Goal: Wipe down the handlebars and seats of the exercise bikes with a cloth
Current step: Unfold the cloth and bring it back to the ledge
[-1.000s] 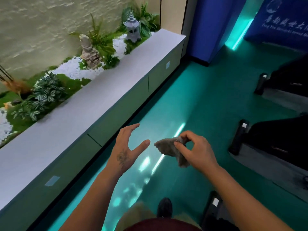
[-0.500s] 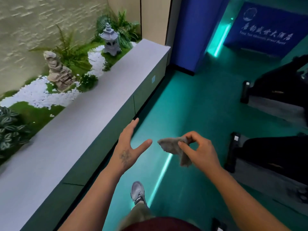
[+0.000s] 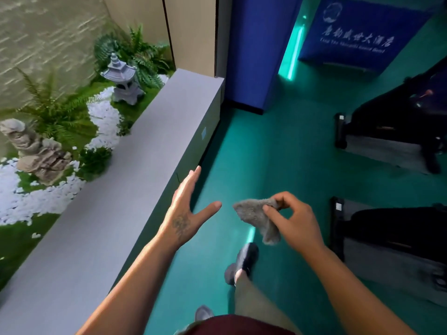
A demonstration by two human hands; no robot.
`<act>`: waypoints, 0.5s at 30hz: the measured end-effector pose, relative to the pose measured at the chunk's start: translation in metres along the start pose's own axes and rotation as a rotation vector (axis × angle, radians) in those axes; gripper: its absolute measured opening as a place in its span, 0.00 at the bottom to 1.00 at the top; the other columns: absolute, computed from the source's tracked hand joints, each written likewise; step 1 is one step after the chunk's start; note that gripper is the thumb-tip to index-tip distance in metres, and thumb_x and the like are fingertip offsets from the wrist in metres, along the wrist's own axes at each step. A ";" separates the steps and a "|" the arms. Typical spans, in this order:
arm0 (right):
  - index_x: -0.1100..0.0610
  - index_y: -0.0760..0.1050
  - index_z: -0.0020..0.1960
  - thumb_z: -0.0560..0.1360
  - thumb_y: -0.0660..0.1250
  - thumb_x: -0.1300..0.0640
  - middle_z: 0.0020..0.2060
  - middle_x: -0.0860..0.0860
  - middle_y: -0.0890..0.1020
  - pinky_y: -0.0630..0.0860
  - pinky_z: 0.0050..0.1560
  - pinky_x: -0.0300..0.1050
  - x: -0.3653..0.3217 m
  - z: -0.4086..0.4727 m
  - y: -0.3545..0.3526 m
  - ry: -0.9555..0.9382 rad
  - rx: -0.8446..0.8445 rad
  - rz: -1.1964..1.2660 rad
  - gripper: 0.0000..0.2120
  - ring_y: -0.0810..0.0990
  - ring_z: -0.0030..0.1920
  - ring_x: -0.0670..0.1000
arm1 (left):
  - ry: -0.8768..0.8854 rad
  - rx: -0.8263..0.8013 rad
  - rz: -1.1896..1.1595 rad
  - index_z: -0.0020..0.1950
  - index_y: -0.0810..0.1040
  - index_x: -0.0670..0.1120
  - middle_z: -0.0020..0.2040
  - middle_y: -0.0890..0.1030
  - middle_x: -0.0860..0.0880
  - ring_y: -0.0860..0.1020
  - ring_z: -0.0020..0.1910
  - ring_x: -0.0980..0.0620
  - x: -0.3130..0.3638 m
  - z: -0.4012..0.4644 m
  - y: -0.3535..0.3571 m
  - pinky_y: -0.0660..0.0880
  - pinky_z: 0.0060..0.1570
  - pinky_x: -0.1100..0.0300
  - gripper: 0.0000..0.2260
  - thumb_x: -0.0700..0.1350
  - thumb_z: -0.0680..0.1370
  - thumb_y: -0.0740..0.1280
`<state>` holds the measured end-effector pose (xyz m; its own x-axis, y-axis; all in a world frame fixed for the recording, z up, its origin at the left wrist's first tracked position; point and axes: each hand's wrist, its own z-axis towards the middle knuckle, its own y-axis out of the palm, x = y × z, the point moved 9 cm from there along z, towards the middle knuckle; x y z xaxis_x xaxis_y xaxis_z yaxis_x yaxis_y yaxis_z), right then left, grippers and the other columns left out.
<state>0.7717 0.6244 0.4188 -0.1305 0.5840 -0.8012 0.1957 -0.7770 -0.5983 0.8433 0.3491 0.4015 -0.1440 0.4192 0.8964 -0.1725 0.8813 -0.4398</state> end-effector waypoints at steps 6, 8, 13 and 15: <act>0.47 0.78 0.44 0.75 0.77 0.53 0.41 0.41 0.82 0.75 0.48 0.40 0.015 0.115 0.000 -0.010 -0.016 0.008 0.08 0.81 0.45 0.43 | -0.005 -0.005 0.056 0.85 0.55 0.64 0.84 0.57 0.64 0.55 0.83 0.63 -0.011 0.116 0.013 0.56 0.80 0.54 0.42 0.71 0.74 0.70; 0.48 0.78 0.44 0.75 0.77 0.53 0.41 0.41 0.82 0.74 0.48 0.39 0.020 0.157 -0.004 -0.004 -0.022 0.019 0.08 0.81 0.45 0.43 | -0.009 0.001 0.066 0.84 0.59 0.62 0.83 0.60 0.63 0.58 0.81 0.64 -0.005 0.155 0.020 0.58 0.78 0.58 0.41 0.68 0.76 0.72; 0.47 0.78 0.44 0.75 0.77 0.53 0.41 0.41 0.83 0.76 0.50 0.40 0.025 0.254 -0.021 -0.031 -0.056 0.000 0.08 0.82 0.46 0.44 | -0.061 0.038 0.008 0.82 0.64 0.61 0.77 0.65 0.63 0.64 0.73 0.73 0.011 0.247 0.030 0.60 0.68 0.69 0.39 0.66 0.73 0.74; 0.47 0.78 0.44 0.75 0.77 0.53 0.41 0.42 0.83 0.76 0.50 0.41 0.026 0.290 -0.027 -0.047 -0.076 -0.020 0.08 0.82 0.46 0.44 | -0.091 0.047 -0.025 0.81 0.65 0.62 0.77 0.66 0.63 0.66 0.74 0.69 0.012 0.279 0.033 0.62 0.70 0.65 0.40 0.69 0.71 0.73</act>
<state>0.4809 0.5918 0.4105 -0.1800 0.5865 -0.7896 0.2657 -0.7439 -0.6132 0.5643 0.3222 0.3823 -0.2265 0.3738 0.8994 -0.2223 0.8792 -0.4214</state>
